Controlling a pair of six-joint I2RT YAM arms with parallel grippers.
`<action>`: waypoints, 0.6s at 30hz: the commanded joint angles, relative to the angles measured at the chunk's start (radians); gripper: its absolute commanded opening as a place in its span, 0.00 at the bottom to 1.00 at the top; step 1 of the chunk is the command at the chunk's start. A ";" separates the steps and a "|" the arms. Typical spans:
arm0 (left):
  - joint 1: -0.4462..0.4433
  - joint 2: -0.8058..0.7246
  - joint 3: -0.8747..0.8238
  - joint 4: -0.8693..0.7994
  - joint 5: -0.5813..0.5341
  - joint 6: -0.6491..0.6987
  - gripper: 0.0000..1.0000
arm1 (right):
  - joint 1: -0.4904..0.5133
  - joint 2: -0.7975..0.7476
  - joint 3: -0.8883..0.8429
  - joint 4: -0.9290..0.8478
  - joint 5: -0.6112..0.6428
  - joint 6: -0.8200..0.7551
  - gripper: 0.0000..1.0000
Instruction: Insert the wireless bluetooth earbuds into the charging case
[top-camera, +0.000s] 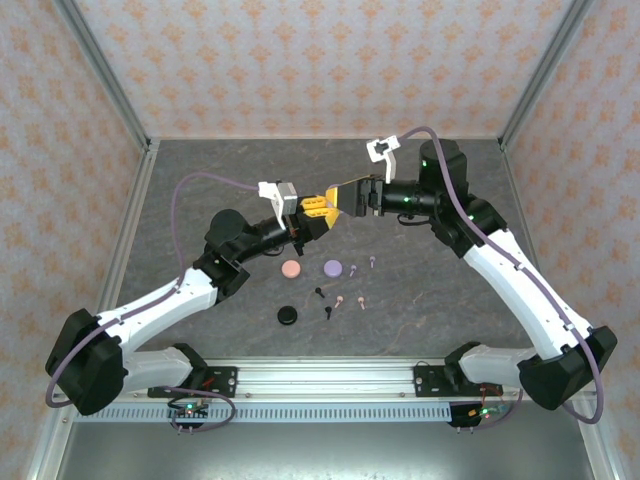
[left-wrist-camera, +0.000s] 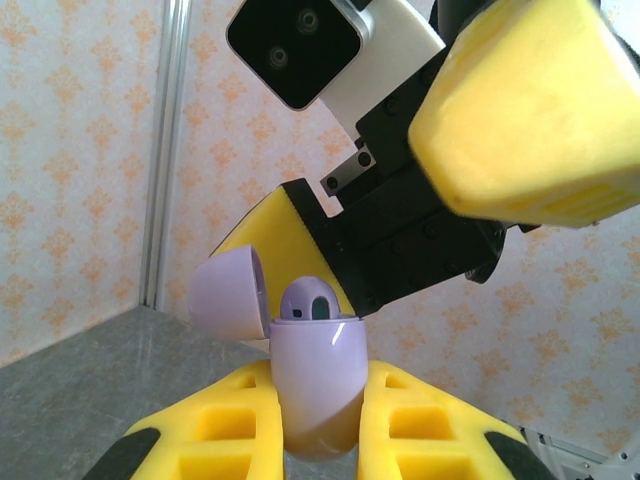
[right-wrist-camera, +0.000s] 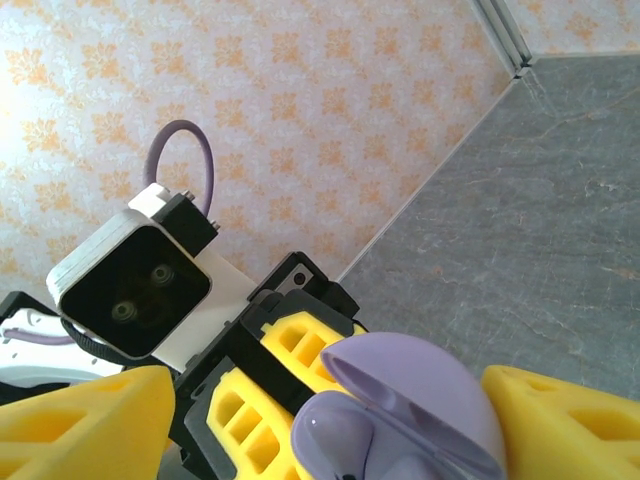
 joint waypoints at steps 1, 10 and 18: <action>-0.007 -0.010 0.028 -0.001 0.014 0.000 0.00 | 0.017 -0.012 0.023 0.038 -0.046 -0.014 0.78; -0.007 -0.011 0.023 -0.023 0.007 0.009 0.00 | 0.016 -0.088 -0.010 0.027 0.013 -0.067 0.76; -0.007 -0.014 0.017 -0.030 -0.002 0.012 0.00 | 0.016 -0.111 -0.040 -0.020 0.082 -0.085 0.77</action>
